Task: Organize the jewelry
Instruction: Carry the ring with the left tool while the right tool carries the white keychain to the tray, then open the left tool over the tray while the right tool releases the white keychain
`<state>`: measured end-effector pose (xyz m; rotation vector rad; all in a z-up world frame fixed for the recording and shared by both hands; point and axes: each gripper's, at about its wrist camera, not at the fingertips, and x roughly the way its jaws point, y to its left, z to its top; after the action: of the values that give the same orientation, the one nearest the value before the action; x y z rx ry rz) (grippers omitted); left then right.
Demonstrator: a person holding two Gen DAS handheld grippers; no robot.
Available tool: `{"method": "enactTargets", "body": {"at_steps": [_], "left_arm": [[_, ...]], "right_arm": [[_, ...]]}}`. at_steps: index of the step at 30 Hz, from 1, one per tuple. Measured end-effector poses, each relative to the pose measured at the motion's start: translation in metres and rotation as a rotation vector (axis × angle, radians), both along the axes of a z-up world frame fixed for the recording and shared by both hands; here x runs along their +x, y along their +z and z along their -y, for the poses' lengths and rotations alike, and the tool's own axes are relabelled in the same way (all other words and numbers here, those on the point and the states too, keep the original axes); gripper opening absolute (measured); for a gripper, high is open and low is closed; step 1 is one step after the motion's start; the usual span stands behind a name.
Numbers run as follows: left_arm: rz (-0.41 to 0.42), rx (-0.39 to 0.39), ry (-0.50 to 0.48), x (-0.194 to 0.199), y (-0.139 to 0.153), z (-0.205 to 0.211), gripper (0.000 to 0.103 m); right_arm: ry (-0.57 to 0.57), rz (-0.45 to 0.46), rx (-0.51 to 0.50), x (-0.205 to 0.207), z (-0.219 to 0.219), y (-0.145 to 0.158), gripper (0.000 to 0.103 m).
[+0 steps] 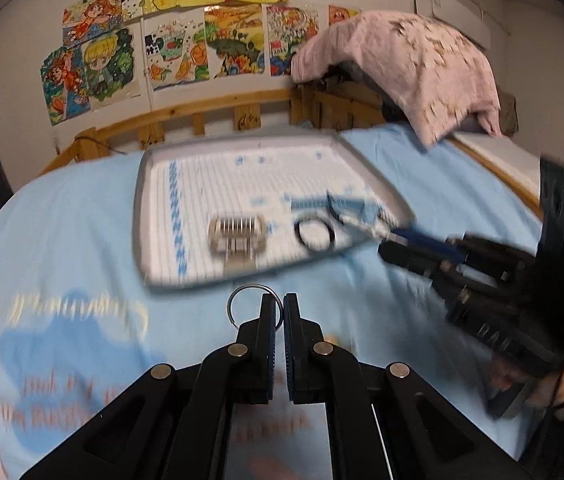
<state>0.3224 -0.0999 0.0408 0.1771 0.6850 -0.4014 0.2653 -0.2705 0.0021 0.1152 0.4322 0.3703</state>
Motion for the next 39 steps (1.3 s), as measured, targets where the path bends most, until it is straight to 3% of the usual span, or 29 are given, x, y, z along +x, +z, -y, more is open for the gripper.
{"method": "enactTargets", "body": {"at_steps": [5,12,20,30,32,35,36,37,39], "left_arm": [[0.019,-0.064,0.018,0.060,0.010,0.006,0.004],[-0.010,-0.121,0.066,0.118,-0.014,-0.003,0.004],[-0.064,-0.162,0.136,0.126,-0.045,-0.027,0.005],[-0.117,-0.127,0.160,0.116,-0.068,-0.035,0.006],[-0.115,-0.140,0.158,0.113,-0.067,-0.036,0.011],[-0.099,-0.160,0.141,0.105,-0.061,-0.035,0.043],[-0.080,-0.161,0.142,0.101,-0.058,-0.035,0.060],[-0.062,-0.163,0.145,0.097,-0.055,-0.035,0.065],[-0.040,-0.169,0.146,0.088,-0.049,-0.036,0.065]], "right_arm": [[-0.054,0.027,-0.008,0.047,0.009,0.002,0.014],[-0.069,0.010,0.040,0.109,0.008,-0.008,0.014],[-0.047,-0.092,0.011,0.138,-0.007,-0.039,0.014],[-0.074,-0.128,-0.010,0.132,-0.009,-0.043,0.019],[-0.077,-0.127,-0.014,0.128,-0.009,-0.043,0.030],[-0.089,-0.114,-0.009,0.124,-0.007,-0.040,0.034],[-0.094,-0.109,-0.004,0.122,-0.004,-0.039,0.034],[-0.101,-0.102,0.000,0.120,-0.002,-0.037,0.034],[-0.124,-0.081,0.007,0.114,0.002,-0.034,0.034]]}}
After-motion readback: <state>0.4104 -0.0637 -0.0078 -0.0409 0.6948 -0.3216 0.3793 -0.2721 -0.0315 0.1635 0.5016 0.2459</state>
